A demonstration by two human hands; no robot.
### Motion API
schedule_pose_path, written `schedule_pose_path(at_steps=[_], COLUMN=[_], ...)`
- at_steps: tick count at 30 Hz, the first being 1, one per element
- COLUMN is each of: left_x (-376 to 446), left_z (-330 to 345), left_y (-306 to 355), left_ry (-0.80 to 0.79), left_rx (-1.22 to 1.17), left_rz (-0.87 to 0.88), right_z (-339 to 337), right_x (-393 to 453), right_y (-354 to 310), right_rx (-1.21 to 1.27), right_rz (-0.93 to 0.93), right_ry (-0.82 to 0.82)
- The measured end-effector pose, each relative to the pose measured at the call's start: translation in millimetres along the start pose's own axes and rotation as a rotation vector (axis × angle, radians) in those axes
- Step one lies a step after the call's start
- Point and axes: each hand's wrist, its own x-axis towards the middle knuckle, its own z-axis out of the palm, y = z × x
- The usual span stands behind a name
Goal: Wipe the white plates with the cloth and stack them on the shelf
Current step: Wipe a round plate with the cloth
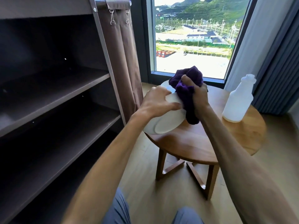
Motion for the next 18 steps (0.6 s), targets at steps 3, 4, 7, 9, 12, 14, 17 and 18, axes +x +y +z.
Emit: schedule_pose_path(at_steps=[3, 4, 7, 9, 12, 14, 17, 18], left_x=[-2, -2, -7, -6, 9, 21, 27, 27], left_z=[-17, -22, -29, -26, -8, 10, 31, 35], left_y=[-17, -25, -40, -43, -51, -57, -57, -56], left_ry=[-0.01, 0.003, 0.143, 0.243, 0.425, 0.52, 0.655, 0.686], left_rx=[-0.225, -0.366, -0.833, -1.049, -1.309, -1.482, -1.57, -1.564], left_rz=[-0.009, -0.035, -0.091, -0.144, -0.312, -0.471, -0.618, -0.654], right_z=[-16, -22, -27, -21, -8, 2, 19, 23], right_x=[1, 2, -4, -11, -26, -35, -48, -49], right_y=[-17, -23, -30, -23, -1, 25, 43, 45], right_rx=[-0.072, -0.067, 0.081, 0.155, 0.185, 0.302, 0.337, 0.343], right_rz=[0.049, 0.069, 0.116, 0.071, 0.153, 0.268, 0.299, 0.25], right_ry=[-0.226, -0.266, -0.201, -0.072, 0.137, 0.26, 0.32, 0.32])
